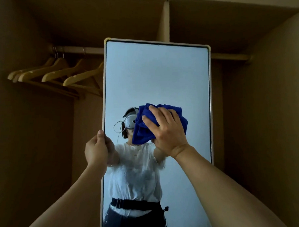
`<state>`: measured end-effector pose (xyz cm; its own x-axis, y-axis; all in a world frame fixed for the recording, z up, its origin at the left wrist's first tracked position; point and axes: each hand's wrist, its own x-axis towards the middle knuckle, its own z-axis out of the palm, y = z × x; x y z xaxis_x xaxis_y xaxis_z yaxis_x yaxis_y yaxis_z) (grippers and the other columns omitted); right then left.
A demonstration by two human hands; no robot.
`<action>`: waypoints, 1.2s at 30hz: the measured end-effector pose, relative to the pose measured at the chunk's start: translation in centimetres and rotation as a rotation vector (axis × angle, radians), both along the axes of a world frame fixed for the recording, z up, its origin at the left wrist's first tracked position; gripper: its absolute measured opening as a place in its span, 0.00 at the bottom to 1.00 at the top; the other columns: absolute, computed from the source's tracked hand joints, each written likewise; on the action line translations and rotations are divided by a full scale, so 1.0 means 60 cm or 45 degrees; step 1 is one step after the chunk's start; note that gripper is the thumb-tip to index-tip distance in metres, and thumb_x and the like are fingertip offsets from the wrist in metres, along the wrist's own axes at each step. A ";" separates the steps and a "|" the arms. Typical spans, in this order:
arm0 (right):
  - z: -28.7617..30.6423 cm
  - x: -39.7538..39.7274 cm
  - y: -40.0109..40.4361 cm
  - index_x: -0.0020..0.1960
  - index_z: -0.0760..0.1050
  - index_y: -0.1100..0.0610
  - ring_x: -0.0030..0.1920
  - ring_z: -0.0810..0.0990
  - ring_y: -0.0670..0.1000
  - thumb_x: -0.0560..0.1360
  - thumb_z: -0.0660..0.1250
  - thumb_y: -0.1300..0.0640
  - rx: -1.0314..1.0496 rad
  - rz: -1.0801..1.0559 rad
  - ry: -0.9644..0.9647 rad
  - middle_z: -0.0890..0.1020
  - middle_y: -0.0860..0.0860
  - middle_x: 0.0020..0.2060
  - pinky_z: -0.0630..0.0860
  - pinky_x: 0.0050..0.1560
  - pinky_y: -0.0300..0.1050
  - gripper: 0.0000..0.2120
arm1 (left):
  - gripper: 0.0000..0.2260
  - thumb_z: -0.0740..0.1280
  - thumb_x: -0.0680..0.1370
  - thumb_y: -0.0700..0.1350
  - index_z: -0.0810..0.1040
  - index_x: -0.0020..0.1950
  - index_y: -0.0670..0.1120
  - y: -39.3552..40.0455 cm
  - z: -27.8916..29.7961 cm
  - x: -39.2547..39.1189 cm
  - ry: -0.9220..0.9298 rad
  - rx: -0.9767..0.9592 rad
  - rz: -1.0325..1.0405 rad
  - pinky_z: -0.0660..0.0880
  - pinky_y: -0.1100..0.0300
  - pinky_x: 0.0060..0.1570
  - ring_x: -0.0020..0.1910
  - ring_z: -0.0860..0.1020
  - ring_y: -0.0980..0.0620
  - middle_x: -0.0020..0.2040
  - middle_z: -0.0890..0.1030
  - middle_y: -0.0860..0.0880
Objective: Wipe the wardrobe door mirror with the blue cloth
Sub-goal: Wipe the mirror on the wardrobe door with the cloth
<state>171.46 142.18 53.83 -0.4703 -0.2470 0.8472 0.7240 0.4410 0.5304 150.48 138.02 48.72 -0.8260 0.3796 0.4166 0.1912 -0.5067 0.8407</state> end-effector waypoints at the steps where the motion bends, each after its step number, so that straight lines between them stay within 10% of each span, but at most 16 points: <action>1: 0.005 0.002 0.001 0.57 0.80 0.57 0.54 0.79 0.62 0.67 0.71 0.58 0.018 -0.029 -0.013 0.79 0.61 0.59 0.75 0.54 0.58 0.18 | 0.18 0.58 0.79 0.58 0.76 0.34 0.52 0.000 0.000 0.001 -0.007 -0.002 0.004 0.67 0.61 0.32 0.36 0.76 0.54 0.35 0.79 0.50; 36: 0.087 0.104 0.030 0.69 0.67 0.56 0.66 0.68 0.62 0.74 0.67 0.55 -0.336 -0.313 0.620 0.68 0.60 0.69 0.65 0.66 0.59 0.25 | 0.18 0.56 0.80 0.58 0.75 0.37 0.50 0.014 -0.006 -0.008 0.083 -0.028 -0.006 0.72 0.56 0.40 0.39 0.77 0.53 0.38 0.79 0.49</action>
